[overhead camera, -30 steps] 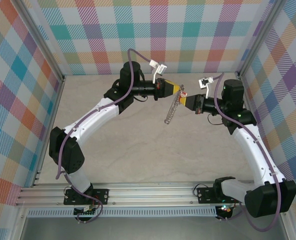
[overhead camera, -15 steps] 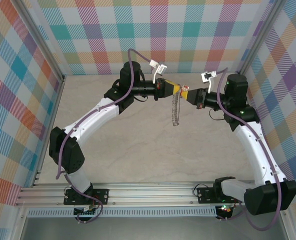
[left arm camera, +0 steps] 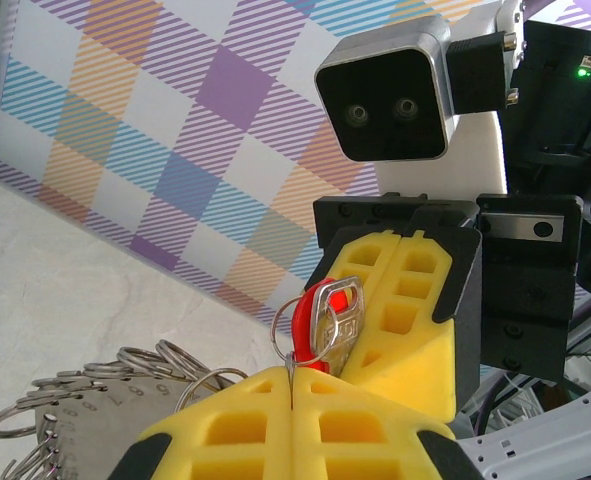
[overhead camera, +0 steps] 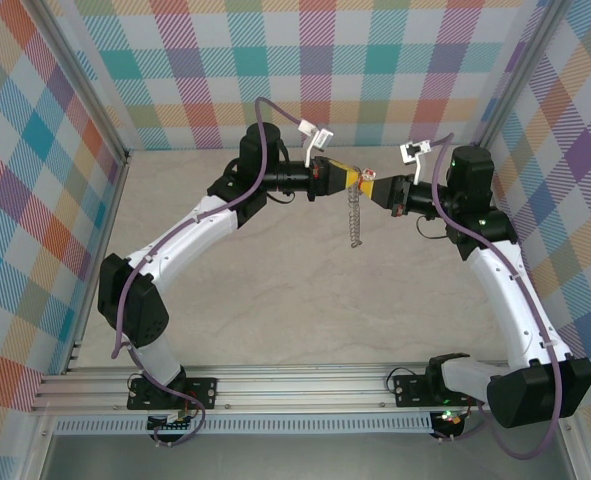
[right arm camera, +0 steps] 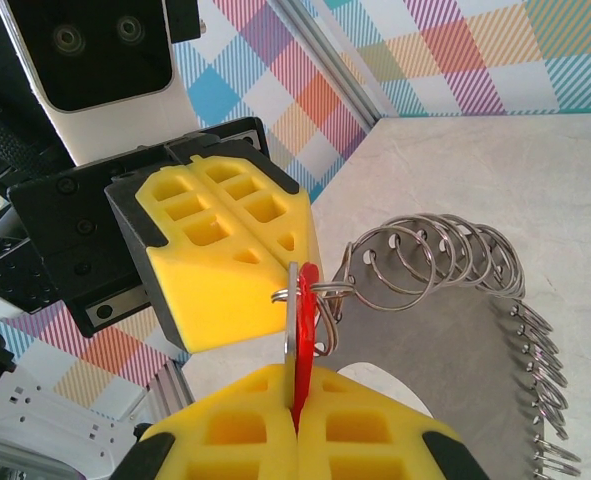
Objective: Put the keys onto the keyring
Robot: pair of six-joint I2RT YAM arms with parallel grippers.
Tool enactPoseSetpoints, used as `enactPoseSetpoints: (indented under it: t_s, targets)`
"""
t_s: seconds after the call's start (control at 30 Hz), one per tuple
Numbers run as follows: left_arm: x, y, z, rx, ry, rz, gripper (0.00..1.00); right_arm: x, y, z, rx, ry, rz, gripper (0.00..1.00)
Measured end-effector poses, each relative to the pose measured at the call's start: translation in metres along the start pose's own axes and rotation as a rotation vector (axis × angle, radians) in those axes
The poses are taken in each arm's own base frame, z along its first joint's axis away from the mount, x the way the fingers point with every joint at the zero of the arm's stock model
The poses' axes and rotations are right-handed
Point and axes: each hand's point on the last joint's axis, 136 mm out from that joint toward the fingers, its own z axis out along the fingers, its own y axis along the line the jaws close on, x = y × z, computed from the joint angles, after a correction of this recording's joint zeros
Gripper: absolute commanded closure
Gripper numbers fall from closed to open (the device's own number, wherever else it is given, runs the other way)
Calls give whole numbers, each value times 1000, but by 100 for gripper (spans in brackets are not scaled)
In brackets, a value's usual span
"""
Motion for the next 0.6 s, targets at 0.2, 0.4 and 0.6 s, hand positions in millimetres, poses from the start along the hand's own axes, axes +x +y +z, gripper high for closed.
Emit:
enactPoseSetpoints:
  t_s: [0.2,0.4,0.6]
  targets:
    - [0,7,0,-32,-9,-7,70,3,-8,5,9,21,30,100]
    - [6,16,1,-64,-10,-23,64,10,-25,12,40,50,79,100]
    - [20,38,-3,-133,-5,-63,60,15,-40,19,64,70,112,100]
